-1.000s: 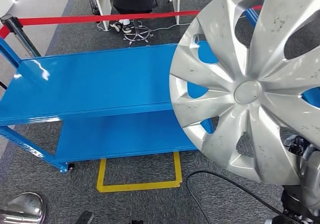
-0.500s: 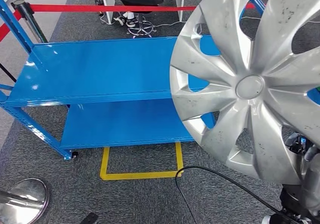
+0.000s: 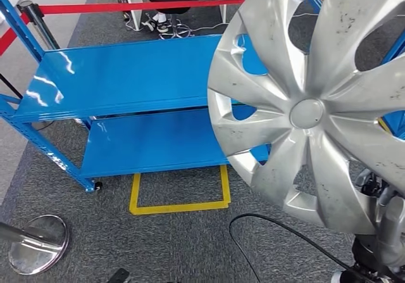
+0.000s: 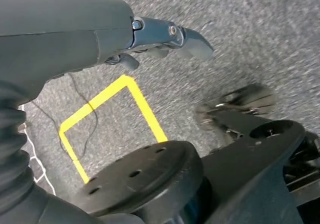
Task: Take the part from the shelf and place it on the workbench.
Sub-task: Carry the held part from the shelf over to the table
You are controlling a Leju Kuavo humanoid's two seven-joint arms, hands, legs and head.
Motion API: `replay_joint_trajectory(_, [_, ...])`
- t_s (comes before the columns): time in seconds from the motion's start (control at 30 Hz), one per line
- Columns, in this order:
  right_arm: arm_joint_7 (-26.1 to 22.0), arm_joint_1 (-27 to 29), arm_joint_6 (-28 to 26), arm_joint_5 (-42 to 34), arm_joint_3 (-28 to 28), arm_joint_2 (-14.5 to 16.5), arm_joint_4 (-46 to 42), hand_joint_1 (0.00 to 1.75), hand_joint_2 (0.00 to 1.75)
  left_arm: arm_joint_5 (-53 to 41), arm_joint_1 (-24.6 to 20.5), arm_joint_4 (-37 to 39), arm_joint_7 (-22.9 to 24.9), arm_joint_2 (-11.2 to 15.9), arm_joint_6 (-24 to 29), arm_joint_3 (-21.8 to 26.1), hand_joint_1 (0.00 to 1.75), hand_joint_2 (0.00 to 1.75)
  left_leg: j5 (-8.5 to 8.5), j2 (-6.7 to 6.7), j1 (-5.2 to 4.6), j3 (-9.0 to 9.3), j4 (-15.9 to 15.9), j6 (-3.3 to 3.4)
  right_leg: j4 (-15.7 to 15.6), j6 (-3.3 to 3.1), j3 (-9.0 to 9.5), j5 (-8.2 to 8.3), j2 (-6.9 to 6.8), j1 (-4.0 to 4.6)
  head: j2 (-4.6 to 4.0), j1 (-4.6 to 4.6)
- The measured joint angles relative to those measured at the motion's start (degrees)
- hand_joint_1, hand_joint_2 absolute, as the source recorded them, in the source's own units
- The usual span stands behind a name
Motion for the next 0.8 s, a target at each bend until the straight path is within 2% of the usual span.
replay_joint_trajectory(0.03, [0.08, 0.01, 0.13, 0.14, 0.03, 0.0, 0.15, 1.75, 1.75, -0.01, -0.07, 0.0, 0.03, -0.01, 0.0, 0.03, 0.0, 1.75, 0.71, 0.0, 0.19, 0.44, 1.5, -0.17, 0.1, 0.11, -1.0, 0.68, -0.01, -0.03, 0.0, 0.01])
replay_joint_trajectory(0.07, [0.18, 0.02, 0.23, 0.31, 0.06, 0.0, 0.33, 1.75, 1.75, -0.02, -0.11, 0.0, 0.08, -0.02, 0.0, 0.07, 0.0, 1.75, 2.33, 0.0, 0.37, 1.68, 1.27, -0.3, 0.21, 0.27, -1.95, 1.3, -0.02, -0.08, 0.0, -0.01])
replay_joint_trajectory(0.1, [0.32, 0.02, 0.29, 0.51, 0.07, 0.0, 0.51, 1.75, 1.75, -0.08, -0.15, 0.0, 0.12, -0.02, 0.0, 0.13, 0.0, 1.75, 4.05, 0.0, 0.55, 3.81, -0.79, -0.38, 0.3, 0.51, -2.77, 1.89, -0.01, -0.15, 0.0, 0.0])
replay_joint_trajectory(0.13, [0.52, 0.02, 0.32, 0.78, 0.08, 0.0, 0.66, 1.75, 1.75, -0.19, -0.21, 0.0, 0.16, -0.04, 0.0, 0.19, 0.0, 1.75, 4.89, -0.02, 0.69, 6.94, -4.4, -0.4, 0.38, 0.82, -3.43, 2.43, 0.01, -0.15, 0.0, -0.03])
replay_joint_trajectory(0.17, [0.73, 0.0, 0.32, 1.1, 0.08, 0.0, 0.78, 1.75, 1.75, -0.31, -0.31, 0.0, 0.17, -0.07, 0.0, 0.25, 0.0, 1.75, 4.76, -0.08, 0.74, 10.33, -8.96, -0.22, 0.48, 1.18, -3.93, 2.94, 0.01, -0.13, 0.0, -0.03])
replay_joint_trajectory(0.2, [0.91, -0.03, 0.33, 1.39, 0.09, 0.0, 0.9, 1.75, 1.75, -0.43, -0.46, 0.0, 0.17, -0.11, -0.01, 0.29, 0.0, 1.75, 4.07, -0.14, 0.73, 12.96, -12.95, 0.09, 0.52, 1.57, -4.35, 3.57, -0.02, -0.11, 0.0, -0.03])
replay_joint_trajectory(0.23, [1.05, -0.05, 0.34, 1.59, 0.13, 0.0, 1.03, 1.75, 1.75, -0.51, -0.58, 0.0, 0.17, -0.15, -0.01, 0.32, 0.0, 1.75, 3.37, -0.21, 0.59, 14.55, -15.74, 0.5, 0.43, 1.93, -4.72, 4.26, -0.07, -0.14, 0.0, -0.02])
replay_joint_trajectory(0.27, [1.11, -0.07, 0.37, 1.7, 0.18, 0.0, 1.2, 1.75, 1.75, -0.52, -0.62, 0.0, 0.17, -0.16, -0.02, 0.35, 0.0, 1.75, 3.2, -0.25, 0.4, 14.81, -17.13, 1.03, 0.24, 2.32, -5.03, 5.02, -0.12, -0.23, 0.0, 0.01])
replay_joint_trajectory(0.3, [1.15, -0.01, 0.39, 1.72, 0.23, 0.0, 1.39, 1.75, 1.75, -0.54, -0.57, 0.0, 0.21, -0.18, -0.02, 0.37, 0.0, 1.75, 3.58, -0.19, 0.34, 14.28, -17.33, 1.55, 0.01, 2.68, -5.44, 5.59, -0.13, -0.42, 0.0, -0.01])
replay_joint_trajectory(0.33, [1.19, 0.11, 0.42, 1.73, 0.29, 0.0, 1.61, 1.75, 1.75, -0.56, -0.43, 0.0, 0.25, -0.18, -0.02, 0.38, 0.0, 1.75, 4.23, -0.1, 0.25, 13.66, -17.34, 2.07, 0.15, 2.95, -5.93, 5.17, -0.15, -0.57, 0.01, 0.03])
replay_joint_trajectory(0.37, [1.22, 0.22, 0.44, 1.74, 0.33, 0.0, 1.84, 1.75, 1.75, -0.64, -0.26, 0.0, 0.29, -0.14, -0.01, 0.4, 0.0, 1.75, 4.92, 0.02, 0.22, 13.03, -17.43, 2.61, 1.29, 3.14, -6.51, 3.53, -0.14, -0.64, 0.01, 0.09])
replay_joint_trajectory(0.4, [1.28, 0.33, 0.45, 1.76, 0.37, 0.0, 2.08, 1.75, 1.75, -0.74, -0.15, 0.0, 0.34, -0.09, 0.09, 0.43, 0.0, 1.75, 5.61, 0.13, 0.18, 12.38, -17.51, 3.04, 3.62, 3.2, -7.26, 0.85, -0.14, -0.67, 0.01, 0.2])
replay_joint_trajectory(0.47, [1.29, 0.39, 0.45, 2.08, 0.44, 0.0, 2.54, 1.75, 1.75, -0.83, -0.11, 0.0, 0.51, -0.02, 0.2, 0.54, 0.0, 1.75, 6.91, 0.19, -0.19, 10.84, -17.39, 3.58, 11.02, 3.15, -8.6, -4.94, -0.15, -0.55, 0.0, 0.43])
replay_joint_trajectory(0.5, [1.19, 0.38, 0.46, 2.55, 0.47, 0.0, 2.75, 1.75, 1.75, -0.73, -0.15, 0.0, 0.71, -0.04, 0.09, 0.66, 0.0, 1.75, 7.55, 0.19, -0.4, 10.02, -17.31, 3.71, 14.35, 3.07, -8.85, -6.19, -0.14, -0.45, 0.0, 0.49])
replay_joint_trajectory(0.53, [1.01, 0.38, 0.48, 3.25, 0.5, 0.0, 2.91, 1.75, 1.75, -0.61, -0.17, 0.0, 0.92, -0.07, -0.14, 0.83, 0.0, 1.75, 8.19, 0.19, -0.6, 9.15, -17.18, 3.79, 16.3, 2.93, -8.46, -6.01, -0.14, -0.32, 0.0, 0.51])
replay_joint_trajectory(0.57, [0.8, 0.37, 0.51, 4.15, 0.52, 0.0, 3.01, 1.75, 1.75, -0.54, -0.18, 0.0, 1.13, -0.09, -0.39, 1.02, 0.0, 1.75, 8.78, 0.19, -0.77, 8.25, -17.0, 3.81, 16.36, 2.72, -7.25, -4.68, -0.14, -0.16, 0.0, 0.51])
replay_joint_trajectory(0.6, [0.6, 0.34, 0.55, 5.13, 0.58, 0.0, 3.07, 1.75, 1.75, -0.59, -0.16, 0.0, 1.27, -0.11, -0.56, 1.19, 0.0, 1.75, 9.34, 0.18, -0.91, 7.33, -16.75, 3.77, 14.37, 2.43, -5.01, -2.94, -0.14, 0.03, 0.0, 0.5])
replay_joint_trajectory(0.63, [0.46, 0.27, 0.57, 6.01, 0.66, 0.0, 3.08, 1.75, 1.75, -0.69, -0.16, 0.0, 1.33, -0.14, -0.63, 1.31, 0.0, 1.75, 9.84, 0.16, -1.0, 6.48, -16.43, 3.68, 10.76, 2.12, -2.07, -2.05, -0.15, 0.23, 0.0, 0.49])
replay_joint_trajectory(0.67, [0.36, 0.17, 0.6, 6.79, 0.79, 0.0, 3.07, 1.75, 1.75, -0.8, -0.17, 0.0, 1.37, -0.16, -0.65, 1.41, 0.0, 1.75, 10.28, 0.14, -1.12, 5.74, -16.03, 3.53, 6.17, 1.89, 1.24, -2.15, -0.15, 0.41, 0.0, 0.47])
replay_joint_trajectory(0.7, [0.27, 0.09, 0.62, 7.35, 0.95, 0.0, 3.07, 1.75, 1.75, -0.88, -0.17, 0.0, 1.37, -0.17, -0.62, 1.5, 0.0, 1.75, 10.75, 0.13, -1.19, 5.21, -15.74, 3.35, 2.46, 1.75, 3.67, -2.76, -0.13, 0.59, 0.0, 0.39])
replay_joint_trajectory(0.73, [0.15, 0.01, 0.62, 7.7, 1.1, 0.0, 3.05, 1.75, 1.75, -0.91, -0.17, 0.0, 1.38, -0.19, -0.57, 1.6, 0.0, 1.75, 11.22, 0.12, -1.19, 4.85, -15.54, 3.15, -0.02, 1.69, 5.02, -3.58, -0.1, 0.75, 0.0, 0.39])
replay_joint_trajectory(0.77, [0.03, -0.03, 0.63, 7.94, 1.26, 0.0, 3.04, 1.75, 1.75, -0.93, -0.14, 0.0, 1.38, -0.19, -0.51, 1.68, 0.0, 1.75, 11.74, 0.12, -1.16, 4.59, -15.47, 2.91, -1.12, 1.57, 5.34, -3.77, -0.05, 0.88, 0.0, 0.39])
replay_joint_trajectory(0.8, [-0.08, -0.07, 0.63, 8.05, 1.39, 0.0, 3.04, 1.75, 1.75, -0.94, -0.08, 0.0, 1.4, -0.13, -0.44, 1.74, 0.0, 1.75, 12.11, 0.1, -1.09, 4.33, -15.5, 2.63, -1.04, 1.28, 4.73, -3.35, -0.06, 0.85, 0.0, 0.43])
